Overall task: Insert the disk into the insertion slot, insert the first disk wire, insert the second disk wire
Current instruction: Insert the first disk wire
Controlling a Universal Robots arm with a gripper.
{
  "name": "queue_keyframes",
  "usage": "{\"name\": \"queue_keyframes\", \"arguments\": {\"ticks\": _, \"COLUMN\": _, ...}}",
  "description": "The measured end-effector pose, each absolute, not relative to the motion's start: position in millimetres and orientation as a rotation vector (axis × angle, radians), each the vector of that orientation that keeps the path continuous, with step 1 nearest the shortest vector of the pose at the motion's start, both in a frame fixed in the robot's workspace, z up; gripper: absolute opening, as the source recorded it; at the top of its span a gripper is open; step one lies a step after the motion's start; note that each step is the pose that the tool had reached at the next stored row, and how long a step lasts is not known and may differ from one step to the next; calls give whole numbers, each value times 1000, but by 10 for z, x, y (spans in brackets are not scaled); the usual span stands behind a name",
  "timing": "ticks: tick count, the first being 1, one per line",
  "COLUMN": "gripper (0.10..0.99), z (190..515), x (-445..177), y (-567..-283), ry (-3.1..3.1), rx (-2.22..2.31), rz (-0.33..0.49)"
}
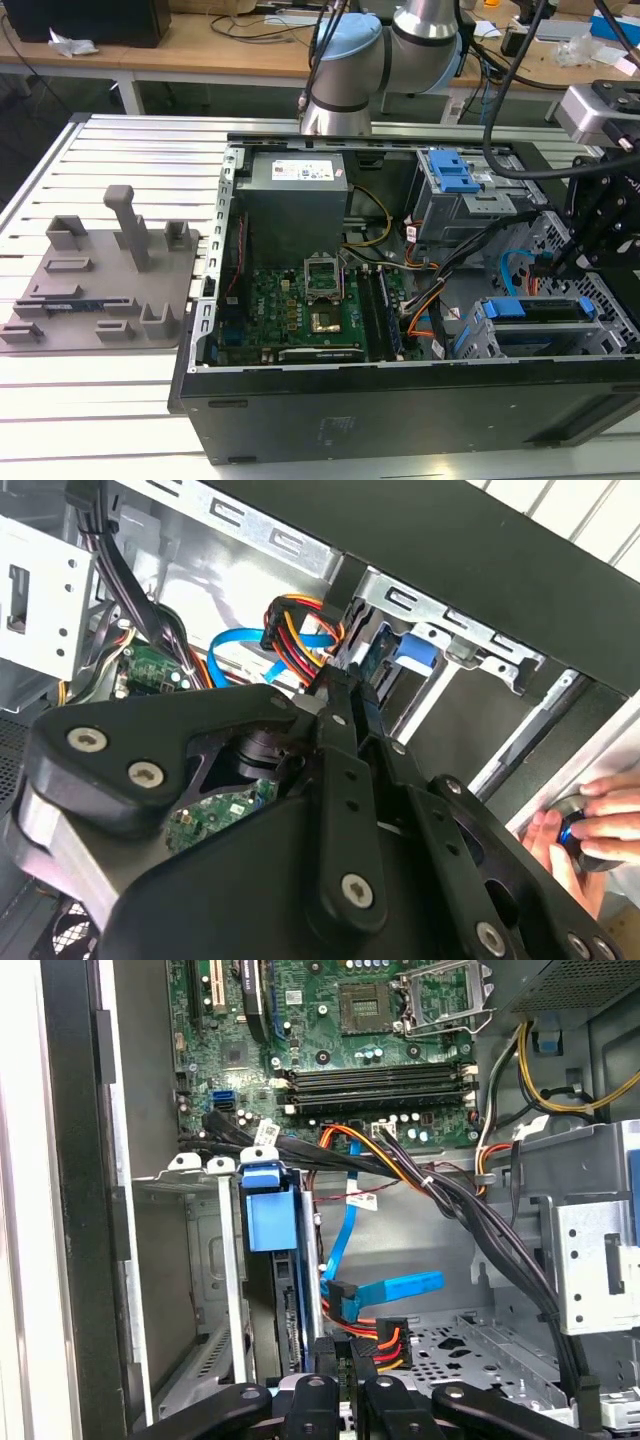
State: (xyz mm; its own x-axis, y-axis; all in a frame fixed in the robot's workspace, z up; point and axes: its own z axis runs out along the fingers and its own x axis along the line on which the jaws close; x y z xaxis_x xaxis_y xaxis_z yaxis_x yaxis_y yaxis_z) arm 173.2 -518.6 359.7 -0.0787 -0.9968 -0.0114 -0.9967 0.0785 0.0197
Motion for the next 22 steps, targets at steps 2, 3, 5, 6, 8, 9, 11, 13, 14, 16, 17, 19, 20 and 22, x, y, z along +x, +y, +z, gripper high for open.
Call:
{"name": "queue_keyframes", "arguments": {"ticks": 2, "gripper": 169, "z": 3597, "x": 1732, "y": -5187, "ry": -2303, "rx": 2129, "rz": -35}}
{"name": "queue_keyframes", "arguments": {"ticks": 3, "gripper": 169, "z": 3597, "x": 1732, "y": -5188, "ry": -2303, "rx": 2129, "rz": -35}}
{"name": "queue_keyframes", "arguments": {"ticks": 5, "gripper": 169, "z": 3598, "x": 1732, "y": -5191, "ry": -2303, "rx": 2129, "rz": -35}}
{"name": "queue_keyframes", "arguments": {"ticks": 6, "gripper": 169, "z": 3598, "x": 1732, "y": -5194, "ry": -2304, "rx": 2129, "rz": -36}}
{"name": "queue_keyframes", "arguments": {"ticks": 8, "gripper": 169, "z": 3597, "x": 1731, "y": -5209, "ry": -2304, "rx": 2130, "rz": -37}}
{"name": "queue_keyframes", "arguments": {"ticks": 9, "gripper": 169, "z": 3597, "x": 1731, "y": -5214, "ry": -2304, "rx": 2130, "rz": -37}}
{"name": "queue_keyframes", "arguments": {"ticks": 11, "gripper": 169, "z": 3597, "x": 1731, "y": -5227, "ry": -2304, "rx": 2130, "rz": -37}}
{"name": "queue_keyframes", "arguments": {"ticks": 13, "gripper": 169, "z": 3597, "x": 1731, "y": -5259, "ry": -2304, "rx": 2130, "rz": -37}}
{"name": "queue_keyframes", "arguments": {"ticks": 14, "gripper": 169, "z": 3595, "x": 1730, "y": -5294, "ry": -2304, "rx": 2130, "rz": -37}}
{"name": "queue_keyframes", "arguments": {"ticks": 16, "gripper": 169, "z": 3593, "x": 1727, "y": -5303, "ry": -2304, "rx": 2130, "rz": -38}}
{"name": "queue_keyframes", "arguments": {"ticks": 17, "gripper": 169, "z": 3592, "x": 1723, "y": -5305, "ry": -2304, "rx": 2130, "rz": -37}}
{"name": "queue_keyframes", "arguments": {"ticks": 19, "gripper": 169, "z": 3586, "x": 1722, "y": -5306, "ry": -2304, "rx": 2130, "rz": -37}}
{"name": "queue_keyframes", "arguments": {"ticks": 20, "gripper": 169, "z": 3581, "x": 1722, "y": -5306, "ry": -2306, "rx": 2129, "rz": -37}}
{"name": "queue_keyframes", "arguments": {"ticks": 22, "gripper": 169, "z": 3575, "x": 1722, "y": -5308, "ry": -2310, "rx": 2124, "rz": -37}}
